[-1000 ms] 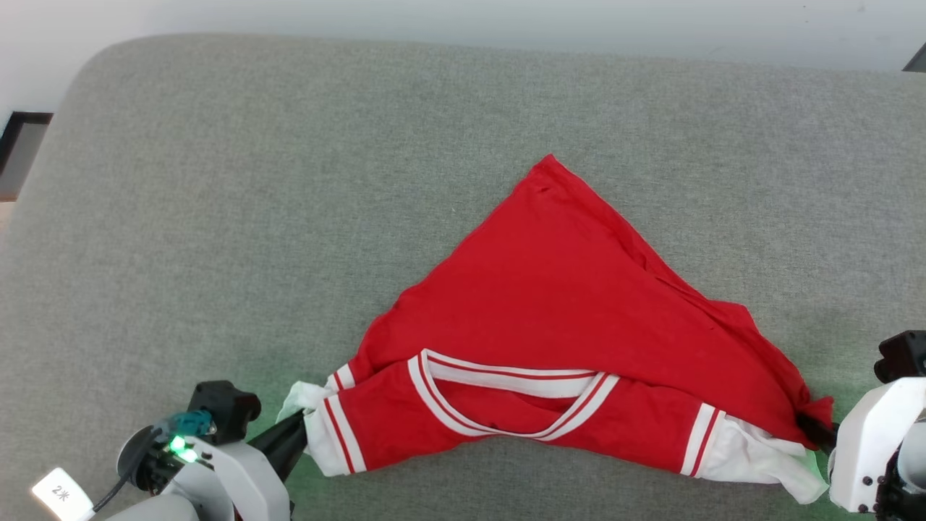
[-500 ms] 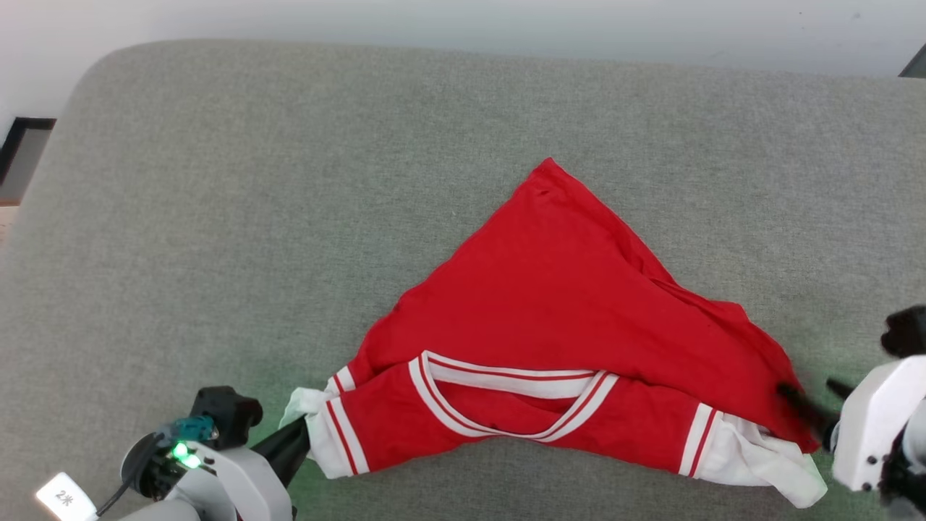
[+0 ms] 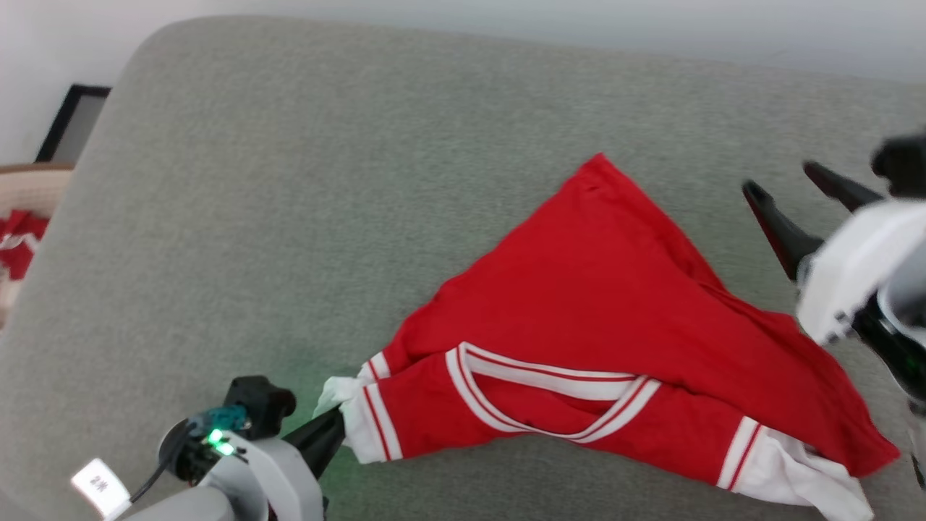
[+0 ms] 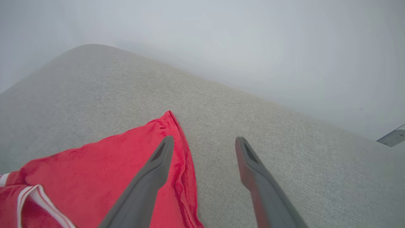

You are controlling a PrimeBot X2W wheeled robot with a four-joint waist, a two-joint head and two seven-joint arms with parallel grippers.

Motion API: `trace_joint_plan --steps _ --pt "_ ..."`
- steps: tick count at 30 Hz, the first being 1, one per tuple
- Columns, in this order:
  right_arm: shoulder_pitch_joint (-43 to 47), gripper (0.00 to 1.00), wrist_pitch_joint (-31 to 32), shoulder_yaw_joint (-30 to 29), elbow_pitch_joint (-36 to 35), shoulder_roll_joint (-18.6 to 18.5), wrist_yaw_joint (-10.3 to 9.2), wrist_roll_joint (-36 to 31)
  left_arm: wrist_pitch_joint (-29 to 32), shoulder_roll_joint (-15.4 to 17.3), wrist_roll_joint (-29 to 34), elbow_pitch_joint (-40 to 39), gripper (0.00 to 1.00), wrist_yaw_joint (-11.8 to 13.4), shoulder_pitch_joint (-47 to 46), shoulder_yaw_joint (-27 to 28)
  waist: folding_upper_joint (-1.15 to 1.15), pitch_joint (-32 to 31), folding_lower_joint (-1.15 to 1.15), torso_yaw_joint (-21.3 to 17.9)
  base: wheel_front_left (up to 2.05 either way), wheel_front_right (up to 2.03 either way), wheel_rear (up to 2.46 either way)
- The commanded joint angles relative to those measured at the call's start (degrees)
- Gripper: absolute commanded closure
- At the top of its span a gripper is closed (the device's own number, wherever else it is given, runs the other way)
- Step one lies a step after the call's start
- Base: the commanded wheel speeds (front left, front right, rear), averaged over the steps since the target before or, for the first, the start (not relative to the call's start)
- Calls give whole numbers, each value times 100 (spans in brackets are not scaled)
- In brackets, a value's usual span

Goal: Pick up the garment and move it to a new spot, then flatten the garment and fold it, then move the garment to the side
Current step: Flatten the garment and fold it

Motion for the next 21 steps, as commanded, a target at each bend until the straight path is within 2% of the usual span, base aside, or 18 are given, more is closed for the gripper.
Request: trace_joint_plan --steps 1,5,9,15,21 --pt "-312 0 -180 228 287 -51 -9 -43 12 -80 78 38 100 -55 -90 -13 0 144 0 253 0 0 0" --pt "-1155 0 -539 852 1299 -108 -9 41 38 -287 131 171 100 -173 -227 -42 0 277 0 531 0 0 0" --pt "-1908 0 -566 1421 2401 -142 -9 238 37 -506 177 333 100 -301 -354 -59 0 400 0 790 0 0 0" --pt "-2789 0 -22 2282 3754 -197 -9 645 -12 -777 215 601 100 -498 -490 -83 0 542 0 1095 0 0 0" --pt "-3371 0 573 2784 4815 -208 -9 913 -62 -966 218 847 100 -643 -542 -80 0 640 0 1283 0 0 0"
